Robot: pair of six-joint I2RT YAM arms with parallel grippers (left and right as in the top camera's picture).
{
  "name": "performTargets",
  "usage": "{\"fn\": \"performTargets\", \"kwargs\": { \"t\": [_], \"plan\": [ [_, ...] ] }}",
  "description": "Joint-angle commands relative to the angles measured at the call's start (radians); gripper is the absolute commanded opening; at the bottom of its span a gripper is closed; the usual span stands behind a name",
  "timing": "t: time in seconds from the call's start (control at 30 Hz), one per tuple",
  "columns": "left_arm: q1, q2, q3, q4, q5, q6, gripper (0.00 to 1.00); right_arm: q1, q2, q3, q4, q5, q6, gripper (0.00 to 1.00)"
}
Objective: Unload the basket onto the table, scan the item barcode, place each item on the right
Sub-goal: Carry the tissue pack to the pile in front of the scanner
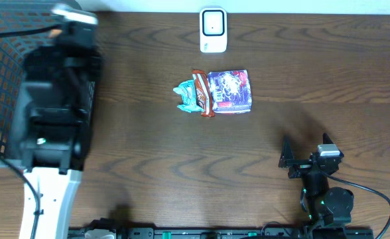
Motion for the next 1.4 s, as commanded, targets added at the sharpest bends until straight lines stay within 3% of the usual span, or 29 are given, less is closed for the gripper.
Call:
{"fn": "performTargets", "kwargs": {
  "t": [0.0, 0.17, 0.57, 0.63, 0.7, 0.73, 0.83, 1.07, 1.37],
  "plan": [
    [-0.100, 0.057, 0.005, -0.026, 0.115, -0.189, 0.07, -0.007, -0.003, -0.002, -0.004, 0.005, -0.015, 0.99],
    [-0.193, 0.204, 0.005, -0.072, 0.180, -0.387, 0.07, -0.007, -0.003, -0.002, -0.004, 0.005, -0.015, 0.99],
    [-0.290, 0.575, 0.005, -0.143, 0.082, -0.392, 0.09, -0.007, -0.003, -0.002, -0.004, 0.005, -0.015, 0.99],
    [-0.291, 0.608, 0.005, -0.163, 0.082, -0.393, 0.24, -0.007, -0.003, -0.002, -0.004, 0.005, -0.015, 0.99],
    [-0.296, 0.625, 0.005, -0.186, 0.082, -0.392, 0.24, -0.007, -0.003, -0.002, -0.004, 0.005, -0.015, 0.99],
    [-0.299, 0.630, 0.005, -0.205, 0.082, -0.392, 0.32, -0.007, -0.003, -0.002, -0.004, 0.005, -0.015, 0.99],
    [-0.300, 0.620, 0.005, -0.214, 0.082, -0.392, 0.79, -0.007, -0.003, -0.002, -0.004, 0.005, -0.015, 0.99],
    [-0.300, 0.531, 0.005, -0.253, 0.098, -0.398, 0.92, -0.007, -0.003, -0.002, -0.004, 0.005, -0.015, 0.99],
    [-0.300, 0.441, 0.005, -0.469, 0.101, -0.655, 0.98, -0.007, -0.003, -0.002, -0.004, 0.005, -0.015, 0.99]
  ]
}}
